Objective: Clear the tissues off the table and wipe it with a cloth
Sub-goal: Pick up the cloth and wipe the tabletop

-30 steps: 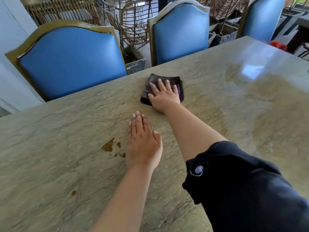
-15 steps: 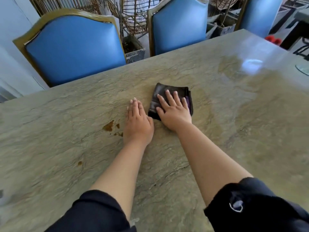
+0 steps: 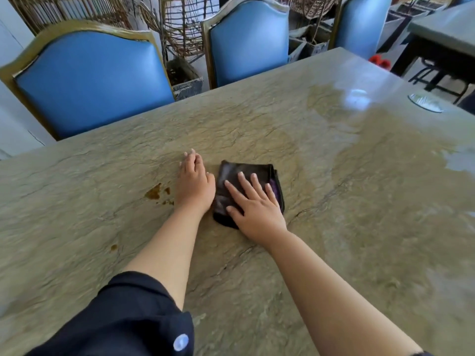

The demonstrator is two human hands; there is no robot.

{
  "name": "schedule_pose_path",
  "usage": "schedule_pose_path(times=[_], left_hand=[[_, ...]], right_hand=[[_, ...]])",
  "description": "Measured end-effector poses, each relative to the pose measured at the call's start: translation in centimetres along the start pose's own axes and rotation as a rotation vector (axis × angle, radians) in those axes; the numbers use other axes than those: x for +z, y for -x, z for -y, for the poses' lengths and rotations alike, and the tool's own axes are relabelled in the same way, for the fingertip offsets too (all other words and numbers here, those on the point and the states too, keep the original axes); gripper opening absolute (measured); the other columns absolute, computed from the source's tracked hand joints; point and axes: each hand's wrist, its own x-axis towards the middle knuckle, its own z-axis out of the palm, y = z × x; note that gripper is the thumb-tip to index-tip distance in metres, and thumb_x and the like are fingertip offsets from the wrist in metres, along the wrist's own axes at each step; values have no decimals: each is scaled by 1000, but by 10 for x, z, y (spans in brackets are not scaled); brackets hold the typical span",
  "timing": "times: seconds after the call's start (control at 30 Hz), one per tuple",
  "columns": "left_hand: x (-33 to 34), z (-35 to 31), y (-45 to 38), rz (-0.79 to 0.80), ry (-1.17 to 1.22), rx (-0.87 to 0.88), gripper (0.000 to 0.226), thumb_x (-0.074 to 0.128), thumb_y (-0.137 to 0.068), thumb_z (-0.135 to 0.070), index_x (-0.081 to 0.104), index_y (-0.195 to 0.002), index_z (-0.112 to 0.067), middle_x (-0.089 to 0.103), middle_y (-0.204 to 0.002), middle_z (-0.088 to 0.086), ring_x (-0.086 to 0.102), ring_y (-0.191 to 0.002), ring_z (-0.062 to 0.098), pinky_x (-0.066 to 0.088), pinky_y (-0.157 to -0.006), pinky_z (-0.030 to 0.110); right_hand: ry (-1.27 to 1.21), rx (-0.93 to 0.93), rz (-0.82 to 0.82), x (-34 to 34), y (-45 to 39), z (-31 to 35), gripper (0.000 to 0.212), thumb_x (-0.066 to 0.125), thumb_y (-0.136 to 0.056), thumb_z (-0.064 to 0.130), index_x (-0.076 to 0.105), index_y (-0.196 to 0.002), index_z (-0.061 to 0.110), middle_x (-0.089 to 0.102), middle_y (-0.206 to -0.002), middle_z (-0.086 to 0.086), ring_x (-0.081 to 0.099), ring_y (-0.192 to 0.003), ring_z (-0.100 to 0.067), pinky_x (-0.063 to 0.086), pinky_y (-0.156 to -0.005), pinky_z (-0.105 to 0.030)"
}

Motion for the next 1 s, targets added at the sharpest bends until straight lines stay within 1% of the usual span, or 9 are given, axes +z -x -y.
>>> schedule_pose_path(times=[0.07,0.13,0.23,0.33,0.47,0.63,0.8,0.9,1.0], left_hand=[[-11,-3,5,1,245,-65,50,32,-99,-16,31,-149,-8,20,-159,6,19,-146,22,14,-117,32],[-15,-14,21,-64,272,25,47,40,-96,-17,43,-142,-11,33,-151,4,29,-141,20,22,-115,33],[5,-36,55,-50,78,396,43,48,-93,-22,54,-134,-10,43,-145,6,38,-137,23,27,-114,35],[31,-45,71,93,-222,557,64,21,-96,-46,29,-150,-13,22,-160,3,18,-148,20,10,-122,39],[23,-22,40,101,-350,513,69,5,-90,-55,10,-153,-30,3,-162,-11,3,-149,8,-3,-121,41],[-2,19,23,102,-379,192,58,18,-100,-49,4,-154,-31,-6,-162,-8,-4,-150,14,-7,-119,41],[5,14,86,90,-391,393,67,2,-91,-54,9,-153,-30,0,-162,-8,0,-150,16,-2,-120,42],[-7,30,72,141,-393,475,69,1,-86,-59,7,-152,-39,-1,-162,-11,1,-150,12,-2,-121,41],[-21,58,41,85,-352,374,68,6,-85,-61,15,-149,-43,6,-162,-9,7,-149,13,-1,-120,42]], right_hand=[[-282,-28,-58,-10,13,-7,45,47,-98,30,43,-143,35,24,-158,9,13,-148,-13,7,-117,-24],[-452,168,-341,-17,21,-18,37,48,-96,17,59,-131,27,43,-149,7,31,-142,-11,19,-113,-20],[-313,506,-441,-13,31,-35,47,36,-98,11,42,-144,18,28,-157,2,12,-148,-14,7,-121,-29],[-173,516,-385,2,32,-42,51,30,-99,14,27,-150,13,15,-161,0,2,-149,-16,-2,-121,-31],[-180,538,-442,2,25,-40,47,29,-101,16,33,-148,12,21,-160,-1,6,-149,-15,-2,-121,-31],[-126,557,-373,-2,27,-35,50,28,-102,21,26,-151,12,15,-161,0,3,-149,-15,-4,-121,-32],[-119,339,-292,9,28,-1,49,28,-102,20,26,-151,16,17,-161,4,3,-149,-15,0,-122,-32],[-162,346,-283,27,29,38,50,26,-103,17,18,-152,13,12,-161,1,-1,-150,-16,-3,-121,-31],[-125,338,-288,35,29,51,50,21,-104,26,19,-153,14,10,-162,2,-2,-149,-15,-4,-121,-30]])
